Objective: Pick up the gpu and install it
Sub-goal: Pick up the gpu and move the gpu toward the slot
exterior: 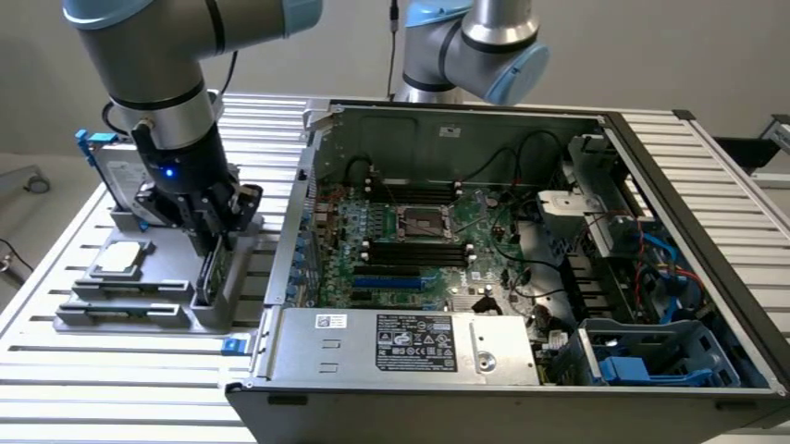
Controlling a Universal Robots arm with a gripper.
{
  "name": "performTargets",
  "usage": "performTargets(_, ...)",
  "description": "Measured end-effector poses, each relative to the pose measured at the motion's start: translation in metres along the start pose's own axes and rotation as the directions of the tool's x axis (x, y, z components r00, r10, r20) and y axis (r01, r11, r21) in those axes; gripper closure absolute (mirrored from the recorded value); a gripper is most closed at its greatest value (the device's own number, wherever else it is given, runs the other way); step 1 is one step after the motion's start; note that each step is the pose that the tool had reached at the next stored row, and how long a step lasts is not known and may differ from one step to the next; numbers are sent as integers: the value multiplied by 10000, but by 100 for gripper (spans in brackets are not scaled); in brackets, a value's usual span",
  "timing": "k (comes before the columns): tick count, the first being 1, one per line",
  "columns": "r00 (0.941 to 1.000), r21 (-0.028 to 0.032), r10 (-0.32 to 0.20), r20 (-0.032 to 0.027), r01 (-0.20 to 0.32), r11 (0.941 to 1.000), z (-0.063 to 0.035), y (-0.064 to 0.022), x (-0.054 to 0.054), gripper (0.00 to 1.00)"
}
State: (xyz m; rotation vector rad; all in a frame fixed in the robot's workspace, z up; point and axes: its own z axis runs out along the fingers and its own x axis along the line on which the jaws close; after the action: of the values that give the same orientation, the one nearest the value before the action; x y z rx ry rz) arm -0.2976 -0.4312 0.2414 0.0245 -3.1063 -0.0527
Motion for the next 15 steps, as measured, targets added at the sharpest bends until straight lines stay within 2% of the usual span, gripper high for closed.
performTargets(1, 10000, -2, 1, -5, -1, 10000, -1, 0, 0, 66)
performTargets(2, 10000, -4, 1, -2, -1, 10000, -1, 0, -1, 73)
performTargets(11, 10000, -24, 1, 1, -1, 10000, 0, 0, -4, 73)
performTargets(15, 10000, -53, 0, 0, 0, 10000, -1, 0, -4, 73)
